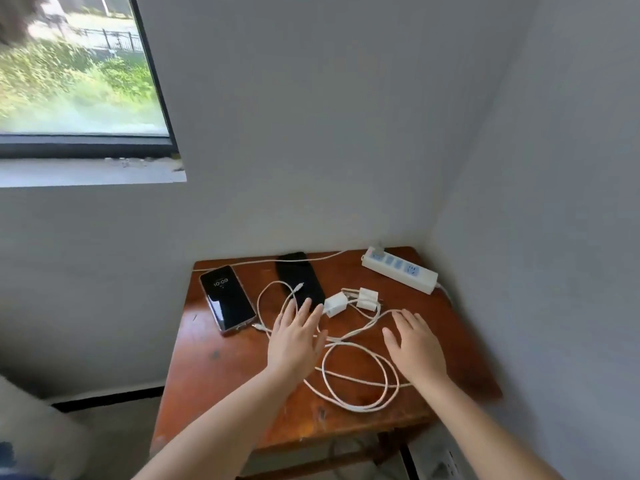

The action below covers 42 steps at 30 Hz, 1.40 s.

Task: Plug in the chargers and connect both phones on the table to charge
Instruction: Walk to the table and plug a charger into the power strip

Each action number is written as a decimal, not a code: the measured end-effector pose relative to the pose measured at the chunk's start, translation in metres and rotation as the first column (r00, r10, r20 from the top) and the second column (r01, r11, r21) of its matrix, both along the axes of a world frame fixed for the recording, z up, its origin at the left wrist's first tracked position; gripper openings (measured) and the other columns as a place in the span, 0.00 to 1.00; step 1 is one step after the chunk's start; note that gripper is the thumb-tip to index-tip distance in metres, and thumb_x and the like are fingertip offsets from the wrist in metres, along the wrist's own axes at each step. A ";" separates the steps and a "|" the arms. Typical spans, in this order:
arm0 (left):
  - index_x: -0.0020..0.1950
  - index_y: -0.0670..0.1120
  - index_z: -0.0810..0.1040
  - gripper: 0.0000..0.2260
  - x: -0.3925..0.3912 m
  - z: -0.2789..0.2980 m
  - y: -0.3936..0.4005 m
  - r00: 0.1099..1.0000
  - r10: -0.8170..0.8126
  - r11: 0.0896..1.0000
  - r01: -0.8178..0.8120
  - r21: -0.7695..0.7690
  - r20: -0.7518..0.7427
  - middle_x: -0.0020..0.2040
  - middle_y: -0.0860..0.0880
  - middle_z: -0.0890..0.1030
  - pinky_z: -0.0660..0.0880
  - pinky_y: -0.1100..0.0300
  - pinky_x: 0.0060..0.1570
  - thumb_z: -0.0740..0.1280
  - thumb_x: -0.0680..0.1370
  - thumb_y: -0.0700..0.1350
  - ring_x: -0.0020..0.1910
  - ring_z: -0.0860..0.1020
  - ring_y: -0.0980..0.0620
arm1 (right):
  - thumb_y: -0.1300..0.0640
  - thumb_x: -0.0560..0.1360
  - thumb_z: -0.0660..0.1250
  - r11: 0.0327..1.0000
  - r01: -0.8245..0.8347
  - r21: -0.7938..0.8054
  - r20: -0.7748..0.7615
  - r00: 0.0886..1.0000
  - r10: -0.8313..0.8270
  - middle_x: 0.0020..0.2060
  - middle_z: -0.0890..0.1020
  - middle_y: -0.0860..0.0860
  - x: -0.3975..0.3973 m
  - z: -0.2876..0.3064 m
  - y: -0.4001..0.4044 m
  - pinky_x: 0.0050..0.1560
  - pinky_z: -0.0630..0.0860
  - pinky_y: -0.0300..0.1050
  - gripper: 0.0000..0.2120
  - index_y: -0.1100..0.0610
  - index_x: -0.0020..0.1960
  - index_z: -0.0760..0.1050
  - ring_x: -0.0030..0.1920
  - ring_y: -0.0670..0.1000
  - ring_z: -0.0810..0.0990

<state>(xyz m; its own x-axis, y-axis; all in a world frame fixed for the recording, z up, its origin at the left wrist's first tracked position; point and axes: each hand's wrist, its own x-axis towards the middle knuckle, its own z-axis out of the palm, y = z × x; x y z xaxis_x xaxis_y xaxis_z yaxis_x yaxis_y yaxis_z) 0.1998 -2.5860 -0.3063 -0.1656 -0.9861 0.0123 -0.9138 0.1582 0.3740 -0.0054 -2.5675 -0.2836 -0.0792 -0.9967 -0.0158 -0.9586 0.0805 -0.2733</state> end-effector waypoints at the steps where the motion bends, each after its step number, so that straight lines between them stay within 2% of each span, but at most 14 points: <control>1: 0.72 0.56 0.50 0.22 -0.005 -0.003 -0.013 1.000 -0.015 1.000 0.015 0.009 -0.024 0.76 0.52 0.52 0.41 0.53 0.70 0.49 0.79 0.57 0.74 0.42 0.49 | 0.50 0.80 0.53 1.000 -0.010 0.003 0.031 0.999 0.010 0.71 0.66 0.55 0.000 -0.002 -0.010 0.71 0.60 0.48 0.20 0.57 0.69 0.62 0.73 0.54 0.59; 6: 0.72 0.54 0.51 0.22 -0.034 -0.008 -0.067 0.985 -0.039 0.997 0.050 0.062 -0.171 0.75 0.52 0.56 0.43 0.56 0.71 0.47 0.79 0.56 0.74 0.46 0.52 | 0.54 0.81 0.52 0.997 -0.078 0.027 0.134 0.988 0.074 0.71 0.65 0.55 0.000 -0.006 -0.059 0.73 0.55 0.46 0.19 0.57 0.69 0.62 0.73 0.53 0.58; 12: 0.73 0.47 0.50 0.24 -0.046 -0.019 -0.103 0.988 -0.155 0.951 0.144 0.272 0.019 0.76 0.48 0.53 0.44 0.52 0.71 0.52 0.79 0.50 0.74 0.45 0.50 | 0.56 0.81 0.50 0.950 -0.247 0.190 0.082 0.968 0.236 0.70 0.68 0.56 0.005 -0.016 -0.109 0.71 0.59 0.51 0.18 0.59 0.68 0.65 0.71 0.55 0.62; 15: 0.73 0.46 0.45 0.26 -0.043 -0.021 -0.116 0.939 -0.294 0.918 0.225 0.327 0.180 0.76 0.47 0.50 0.43 0.52 0.71 0.54 0.79 0.48 0.74 0.43 0.49 | 0.56 0.80 0.51 0.906 -0.307 0.293 0.142 0.951 0.276 0.57 0.79 0.58 0.003 -0.012 -0.127 0.60 0.70 0.49 0.17 0.62 0.57 0.74 0.60 0.56 0.75; 17: 0.73 0.46 0.45 0.25 -0.040 -0.023 -0.122 0.913 -0.343 0.911 0.266 0.315 0.220 0.76 0.47 0.50 0.41 0.52 0.71 0.52 0.79 0.48 0.74 0.43 0.49 | 0.55 0.80 0.51 0.883 -0.342 0.322 0.184 0.937 0.296 0.49 0.81 0.56 -0.003 -0.010 -0.135 0.53 0.72 0.48 0.17 0.61 0.49 0.76 0.53 0.55 0.77; 20: 0.73 0.46 0.45 0.24 -0.037 -0.028 -0.119 0.923 -0.337 0.919 0.280 0.277 0.185 0.76 0.48 0.52 0.40 0.55 0.71 0.49 0.80 0.50 0.74 0.44 0.51 | 0.53 0.80 0.51 0.856 -0.403 0.324 0.213 0.913 0.349 0.39 0.78 0.51 -0.014 -0.011 -0.142 0.43 0.71 0.43 0.17 0.55 0.41 0.76 0.44 0.50 0.77; 23: 0.73 0.47 0.46 0.23 -0.034 -0.035 -0.107 0.958 -0.269 0.937 0.236 0.258 0.100 0.76 0.49 0.52 0.38 0.59 0.69 0.48 0.80 0.51 0.74 0.44 0.53 | 0.53 0.80 0.52 0.879 -0.392 0.272 0.263 0.909 0.324 0.27 0.69 0.43 -0.020 -0.015 -0.145 0.30 0.63 0.34 0.22 0.45 0.27 0.65 0.31 0.41 0.69; 25: 0.73 0.47 0.47 0.23 -0.032 -0.038 -0.097 0.972 -0.223 0.948 0.199 0.250 0.073 0.76 0.50 0.53 0.38 0.61 0.69 0.49 0.80 0.50 0.74 0.44 0.53 | 0.55 0.80 0.53 0.878 -0.415 0.238 0.262 0.898 0.354 0.34 0.76 0.44 -0.023 -0.020 -0.147 0.38 0.69 0.33 0.18 0.44 0.35 0.73 0.39 0.43 0.74; 26: 0.73 0.47 0.47 0.23 -0.031 -0.038 -0.094 0.975 -0.208 0.950 0.183 0.252 0.076 0.76 0.50 0.53 0.38 0.60 0.69 0.49 0.80 0.50 0.74 0.44 0.53 | 0.56 0.79 0.55 0.876 -0.424 0.229 0.233 0.898 0.374 0.45 0.80 0.47 -0.024 -0.025 -0.149 0.48 0.72 0.37 0.12 0.49 0.47 0.77 0.49 0.47 0.76; 27: 0.73 0.47 0.47 0.23 -0.030 -0.038 -0.091 0.978 -0.191 0.952 0.164 0.257 0.085 0.76 0.50 0.53 0.38 0.60 0.69 0.49 0.80 0.50 0.74 0.44 0.53 | 0.56 0.79 0.57 0.877 -0.420 0.232 0.181 0.905 0.385 0.56 0.79 0.50 -0.024 -0.028 -0.151 0.56 0.72 0.41 0.11 0.54 0.57 0.75 0.58 0.50 0.73; 29: 0.73 0.48 0.47 0.23 -0.028 -0.036 -0.087 0.981 -0.159 0.954 0.124 0.273 0.108 0.76 0.50 0.52 0.38 0.59 0.69 0.50 0.80 0.50 0.74 0.43 0.52 | 0.53 0.77 0.60 0.872 -0.419 0.252 0.091 0.907 0.410 0.65 0.73 0.52 -0.022 -0.033 -0.159 0.62 0.68 0.47 0.17 0.55 0.65 0.69 0.64 0.53 0.69; 32: 0.73 0.48 0.47 0.24 -0.026 -0.031 -0.085 0.975 -0.162 0.948 0.111 0.300 0.152 0.76 0.50 0.51 0.38 0.57 0.70 0.51 0.80 0.50 0.74 0.42 0.52 | 0.48 0.75 0.63 0.846 -0.455 0.279 -0.037 0.875 0.483 0.65 0.73 0.52 -0.015 -0.036 -0.173 0.61 0.67 0.50 0.22 0.53 0.66 0.66 0.64 0.54 0.69; 37: 0.73 0.48 0.46 0.25 -0.030 -0.025 -0.093 0.982 -0.119 0.938 0.063 0.341 0.146 0.76 0.50 0.49 0.40 0.57 0.70 0.48 0.79 0.55 0.74 0.42 0.52 | 0.47 0.73 0.65 0.805 -0.503 0.316 -0.072 0.833 0.549 0.64 0.73 0.53 -0.021 -0.042 -0.187 0.63 0.64 0.51 0.26 0.50 0.68 0.62 0.64 0.55 0.69; 42: 0.73 0.47 0.47 0.25 -0.041 -0.022 -0.112 0.996 -0.046 0.940 0.018 0.340 0.075 0.76 0.50 0.49 0.40 0.59 0.70 0.47 0.80 0.55 0.74 0.42 0.53 | 0.46 0.73 0.63 0.883 -0.406 0.237 -0.134 0.886 0.444 0.60 0.75 0.52 -0.050 -0.049 -0.181 0.61 0.67 0.49 0.22 0.51 0.65 0.67 0.60 0.53 0.72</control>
<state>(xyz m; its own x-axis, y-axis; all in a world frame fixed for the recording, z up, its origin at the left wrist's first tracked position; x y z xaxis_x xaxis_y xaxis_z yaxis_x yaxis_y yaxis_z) 0.1587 -2.6977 -0.3282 -0.1836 -0.9238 -0.3360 -0.9396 0.0646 0.3360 -0.0558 -2.7483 -0.3322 0.3313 -0.9124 -0.2404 -0.9431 -0.3120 -0.1153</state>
